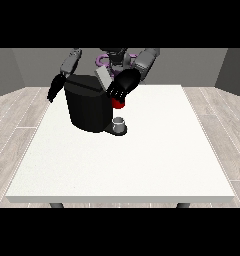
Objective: Insert the coffee pod into the coffee machine and close the lid
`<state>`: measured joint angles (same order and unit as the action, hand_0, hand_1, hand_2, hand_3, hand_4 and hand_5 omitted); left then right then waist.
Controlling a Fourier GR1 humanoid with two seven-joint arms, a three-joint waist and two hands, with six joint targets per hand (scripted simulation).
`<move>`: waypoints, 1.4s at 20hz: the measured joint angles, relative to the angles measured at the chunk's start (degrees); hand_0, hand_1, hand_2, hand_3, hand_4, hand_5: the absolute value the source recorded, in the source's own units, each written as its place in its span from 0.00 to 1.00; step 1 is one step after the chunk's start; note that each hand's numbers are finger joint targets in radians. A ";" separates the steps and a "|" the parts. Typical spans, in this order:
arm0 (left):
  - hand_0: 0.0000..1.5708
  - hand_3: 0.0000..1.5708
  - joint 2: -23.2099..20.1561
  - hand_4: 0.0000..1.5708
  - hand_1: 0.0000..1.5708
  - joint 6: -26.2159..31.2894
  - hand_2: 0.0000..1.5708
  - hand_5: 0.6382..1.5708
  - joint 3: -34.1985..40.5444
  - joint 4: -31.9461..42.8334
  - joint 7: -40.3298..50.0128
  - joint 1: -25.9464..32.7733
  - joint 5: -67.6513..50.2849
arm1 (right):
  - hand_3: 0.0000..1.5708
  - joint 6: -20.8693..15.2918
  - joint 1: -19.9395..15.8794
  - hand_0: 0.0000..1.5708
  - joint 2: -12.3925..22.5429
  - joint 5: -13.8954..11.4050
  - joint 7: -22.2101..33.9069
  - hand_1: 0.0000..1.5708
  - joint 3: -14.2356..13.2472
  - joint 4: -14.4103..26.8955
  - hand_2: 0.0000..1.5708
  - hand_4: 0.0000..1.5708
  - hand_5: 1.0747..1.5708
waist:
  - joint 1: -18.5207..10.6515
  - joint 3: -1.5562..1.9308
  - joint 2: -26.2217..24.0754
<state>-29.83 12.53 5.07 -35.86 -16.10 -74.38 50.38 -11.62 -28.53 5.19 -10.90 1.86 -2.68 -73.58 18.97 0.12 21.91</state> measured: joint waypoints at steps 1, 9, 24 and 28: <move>0.00 0.35 -0.25 0.00 0.00 -0.14 0.44 1.00 -0.20 -0.16 -0.09 -0.45 0.36 | 0.00 -0.04 -0.53 0.00 0.22 0.15 -0.25 0.00 -0.41 0.29 0.00 0.10 1.00 | -0.23 0.00 0.50; 0.00 0.29 -1.39 0.00 0.00 -1.62 0.33 1.00 -0.26 0.75 -0.91 -0.80 1.87 | 0.00 -0.21 -0.84 0.00 -0.23 -0.06 0.54 0.00 -0.02 -0.19 0.00 0.09 1.00 | -0.22 0.04 0.67; 0.00 0.00 6.18 0.00 0.00 0.22 0.18 1.00 -0.99 0.79 1.17 9.48 0.80 | 0.00 0.50 9.92 0.00 -1.67 1.39 -2.64 0.00 -0.43 3.20 0.00 0.00 1.00 | -7.23 -0.08 -12.91; 0.00 0.00 10.84 0.24 0.00 0.22 0.00 1.00 4.21 0.48 -0.17 14.05 -6.12 | 0.00 1.06 13.97 0.00 -1.52 2.27 -4.29 0.00 -1.08 3.53 0.00 0.00 1.00 | -9.97 -0.16 -18.36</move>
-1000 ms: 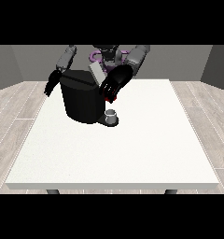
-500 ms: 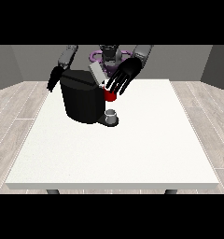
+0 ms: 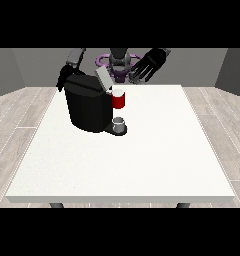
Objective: Insert the coffee pod into the coffee machine and close the lid
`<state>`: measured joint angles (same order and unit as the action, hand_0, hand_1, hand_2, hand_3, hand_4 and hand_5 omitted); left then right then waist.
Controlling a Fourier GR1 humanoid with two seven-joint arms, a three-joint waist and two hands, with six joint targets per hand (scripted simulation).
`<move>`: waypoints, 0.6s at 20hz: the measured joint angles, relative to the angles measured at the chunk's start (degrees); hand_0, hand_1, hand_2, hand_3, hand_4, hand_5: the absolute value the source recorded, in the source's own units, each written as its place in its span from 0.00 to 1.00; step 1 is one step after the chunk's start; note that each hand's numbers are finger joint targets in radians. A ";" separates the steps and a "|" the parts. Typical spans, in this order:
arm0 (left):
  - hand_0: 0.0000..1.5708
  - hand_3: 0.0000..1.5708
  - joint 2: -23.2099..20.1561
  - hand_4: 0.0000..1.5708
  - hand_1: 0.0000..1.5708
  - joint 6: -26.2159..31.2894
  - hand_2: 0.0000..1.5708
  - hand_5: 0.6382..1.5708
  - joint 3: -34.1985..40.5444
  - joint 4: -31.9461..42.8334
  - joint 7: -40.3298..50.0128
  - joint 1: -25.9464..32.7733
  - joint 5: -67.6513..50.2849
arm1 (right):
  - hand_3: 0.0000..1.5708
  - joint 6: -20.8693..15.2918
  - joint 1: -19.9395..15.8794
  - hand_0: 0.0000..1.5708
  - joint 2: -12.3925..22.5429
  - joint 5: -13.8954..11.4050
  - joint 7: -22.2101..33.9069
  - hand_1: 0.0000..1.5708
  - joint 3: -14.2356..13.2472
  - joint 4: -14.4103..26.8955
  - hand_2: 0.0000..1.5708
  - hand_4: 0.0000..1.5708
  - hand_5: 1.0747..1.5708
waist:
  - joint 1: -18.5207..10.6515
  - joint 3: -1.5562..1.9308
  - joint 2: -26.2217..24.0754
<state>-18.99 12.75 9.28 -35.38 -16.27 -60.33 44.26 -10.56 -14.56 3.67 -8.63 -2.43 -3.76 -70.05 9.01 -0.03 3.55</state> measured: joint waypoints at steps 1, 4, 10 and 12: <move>0.00 0.00 1.17 0.27 0.00 -0.08 0.00 1.00 1.58 -0.05 -0.94 1.56 -2.08 | 0.00 0.11 1.01 0.00 -0.03 0.22 -0.45 0.00 -0.12 -0.05 0.00 0.00 1.00 | -0.96 -0.01 -1.30; 0.00 0.00 5.82 0.00 0.00 0.46 0.00 1.00 7.07 0.79 -2.59 6.60 -9.23 | 0.00 0.66 2.59 0.00 -0.18 1.43 -0.83 0.00 -0.73 -0.62 0.00 0.00 1.00 | -4.23 -0.09 -5.61; 0.00 0.00 13.35 0.25 0.00 2.00 0.00 1.00 12.58 2.48 -4.71 17.02 -17.44 | 0.00 4.67 3.66 0.00 0.12 3.98 -0.18 0.00 -0.12 -3.11 0.00 0.00 1.00 | -10.26 -0.04 -14.83; 0.00 0.00 15.19 0.21 0.00 1.57 0.00 1.00 12.76 2.58 -4.58 19.95 -18.20 | 0.00 6.19 2.75 0.00 1.04 4.29 1.76 0.00 0.38 -4.54 0.00 0.12 1.00 | -11.28 -0.02 -17.20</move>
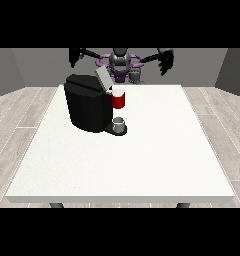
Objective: Insert the coffee pod into the coffee machine and close the lid
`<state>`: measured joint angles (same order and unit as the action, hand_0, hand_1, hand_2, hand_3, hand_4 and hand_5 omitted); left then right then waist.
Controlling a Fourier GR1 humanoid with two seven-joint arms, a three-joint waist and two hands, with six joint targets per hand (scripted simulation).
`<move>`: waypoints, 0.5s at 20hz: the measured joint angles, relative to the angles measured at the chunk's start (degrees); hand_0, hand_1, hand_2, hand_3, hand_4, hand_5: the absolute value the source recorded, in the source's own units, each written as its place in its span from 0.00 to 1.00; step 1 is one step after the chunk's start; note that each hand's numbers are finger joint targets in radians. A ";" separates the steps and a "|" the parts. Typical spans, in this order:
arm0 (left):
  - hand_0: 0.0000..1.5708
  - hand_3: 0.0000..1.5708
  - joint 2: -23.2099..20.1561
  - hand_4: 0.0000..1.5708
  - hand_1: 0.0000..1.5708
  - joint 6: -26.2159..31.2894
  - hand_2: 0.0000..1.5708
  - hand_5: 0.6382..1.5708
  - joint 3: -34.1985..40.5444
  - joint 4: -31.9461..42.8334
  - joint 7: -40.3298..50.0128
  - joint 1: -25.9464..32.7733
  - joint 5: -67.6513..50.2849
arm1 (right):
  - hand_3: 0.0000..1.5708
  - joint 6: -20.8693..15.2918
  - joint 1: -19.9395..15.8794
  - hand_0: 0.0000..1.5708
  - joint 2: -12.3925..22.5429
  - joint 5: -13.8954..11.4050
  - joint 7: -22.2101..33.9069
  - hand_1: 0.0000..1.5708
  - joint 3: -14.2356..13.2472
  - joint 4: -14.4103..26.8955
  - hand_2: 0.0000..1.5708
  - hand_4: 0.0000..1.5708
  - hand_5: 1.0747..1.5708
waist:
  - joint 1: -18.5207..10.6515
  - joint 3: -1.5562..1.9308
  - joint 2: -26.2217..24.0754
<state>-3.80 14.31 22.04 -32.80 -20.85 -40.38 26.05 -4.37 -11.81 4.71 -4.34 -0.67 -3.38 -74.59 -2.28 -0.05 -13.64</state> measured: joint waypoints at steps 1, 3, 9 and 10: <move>0.00 0.00 0.35 0.28 0.00 0.69 0.00 1.00 0.08 -0.01 0.25 1.52 -0.49 | 0.00 0.70 0.18 0.00 0.62 0.17 0.56 0.00 -0.02 -0.36 0.00 0.10 1.00 | -0.86 0.00 -1.28; 0.00 0.00 1.20 0.25 0.00 1.53 0.00 1.00 -0.06 -0.56 0.89 3.44 -1.32 | 0.00 1.68 -0.53 0.00 1.58 -0.22 1.30 0.00 0.50 -1.10 0.00 0.16 1.00 | -2.29 0.01 -2.49; 0.00 0.00 2.86 0.23 0.00 2.91 0.00 1.00 -2.46 -5.54 3.32 7.50 -5.56 | 0.00 3.07 -4.18 0.00 4.56 0.16 3.23 0.00 -1.52 -0.14 0.00 0.00 1.00 | -5.94 0.06 -2.48; 0.00 0.00 3.05 0.27 0.00 3.09 0.00 1.00 -3.44 -6.31 3.46 8.35 -6.49 | 0.00 3.36 -4.91 0.00 5.29 0.88 3.30 0.00 -2.71 0.70 0.00 0.00 1.00 | -6.56 0.06 -2.23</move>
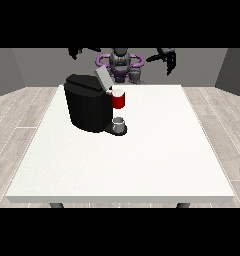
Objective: Insert the coffee pod into the coffee machine and close the lid
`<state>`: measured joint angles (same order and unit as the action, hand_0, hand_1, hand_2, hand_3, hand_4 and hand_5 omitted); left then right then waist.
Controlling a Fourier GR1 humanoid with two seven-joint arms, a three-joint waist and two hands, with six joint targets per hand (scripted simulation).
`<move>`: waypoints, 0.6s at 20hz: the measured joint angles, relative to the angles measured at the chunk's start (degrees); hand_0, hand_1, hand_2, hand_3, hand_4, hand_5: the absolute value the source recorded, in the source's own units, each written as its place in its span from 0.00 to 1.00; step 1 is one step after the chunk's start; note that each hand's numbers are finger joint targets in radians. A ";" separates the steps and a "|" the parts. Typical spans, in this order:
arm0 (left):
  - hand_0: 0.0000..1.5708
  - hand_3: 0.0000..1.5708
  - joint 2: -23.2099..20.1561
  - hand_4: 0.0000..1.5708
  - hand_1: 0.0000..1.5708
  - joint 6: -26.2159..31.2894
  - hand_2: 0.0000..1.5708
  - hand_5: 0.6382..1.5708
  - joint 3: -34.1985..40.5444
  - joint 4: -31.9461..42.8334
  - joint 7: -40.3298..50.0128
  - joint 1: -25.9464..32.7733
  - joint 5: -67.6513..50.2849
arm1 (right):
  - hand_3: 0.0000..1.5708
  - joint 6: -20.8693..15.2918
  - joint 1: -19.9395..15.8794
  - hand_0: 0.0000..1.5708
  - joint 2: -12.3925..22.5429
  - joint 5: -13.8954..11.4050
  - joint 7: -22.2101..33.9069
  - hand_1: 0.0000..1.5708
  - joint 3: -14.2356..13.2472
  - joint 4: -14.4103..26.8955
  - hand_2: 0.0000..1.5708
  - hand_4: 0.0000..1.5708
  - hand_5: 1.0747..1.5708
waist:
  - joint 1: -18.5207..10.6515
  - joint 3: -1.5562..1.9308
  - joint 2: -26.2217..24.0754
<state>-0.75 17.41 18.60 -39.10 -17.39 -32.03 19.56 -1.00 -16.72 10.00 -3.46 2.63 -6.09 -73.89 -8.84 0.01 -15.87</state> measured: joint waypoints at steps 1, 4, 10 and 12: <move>0.00 0.00 0.16 0.29 0.00 0.08 0.00 1.00 -0.54 -1.06 0.06 0.12 -0.85 | 0.00 0.38 -1.31 0.00 0.74 0.69 0.26 0.00 -1.03 0.80 0.00 0.07 1.00 | -0.61 0.01 0.86; 0.00 0.00 0.08 0.23 0.00 -0.60 0.00 1.00 -3.33 -3.95 1.35 1.22 -3.61 | 0.00 1.13 -3.91 0.00 1.74 2.02 1.16 0.00 -2.77 3.64 0.00 0.00 1.00 | -1.93 0.00 2.24; 0.00 0.00 0.54 0.24 0.00 -0.01 0.00 1.00 -6.74 -11.01 3.86 3.58 -7.08 | 0.00 0.59 -8.18 0.00 1.24 5.42 2.62 0.00 -6.02 8.57 0.00 0.11 1.00 | -4.88 0.01 4.79; 0.00 0.00 0.45 0.23 0.00 -0.61 0.00 1.00 -7.35 -13.68 4.71 4.73 -7.44 | 0.00 1.16 -9.01 0.00 1.53 6.38 3.17 0.00 -6.63 9.81 0.00 0.09 1.00 | -4.81 0.03 5.83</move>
<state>-0.30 16.79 11.26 -52.78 -12.68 -27.31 12.13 0.16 -25.73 11.53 2.93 5.80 -12.72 -64.08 -13.65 0.03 -10.04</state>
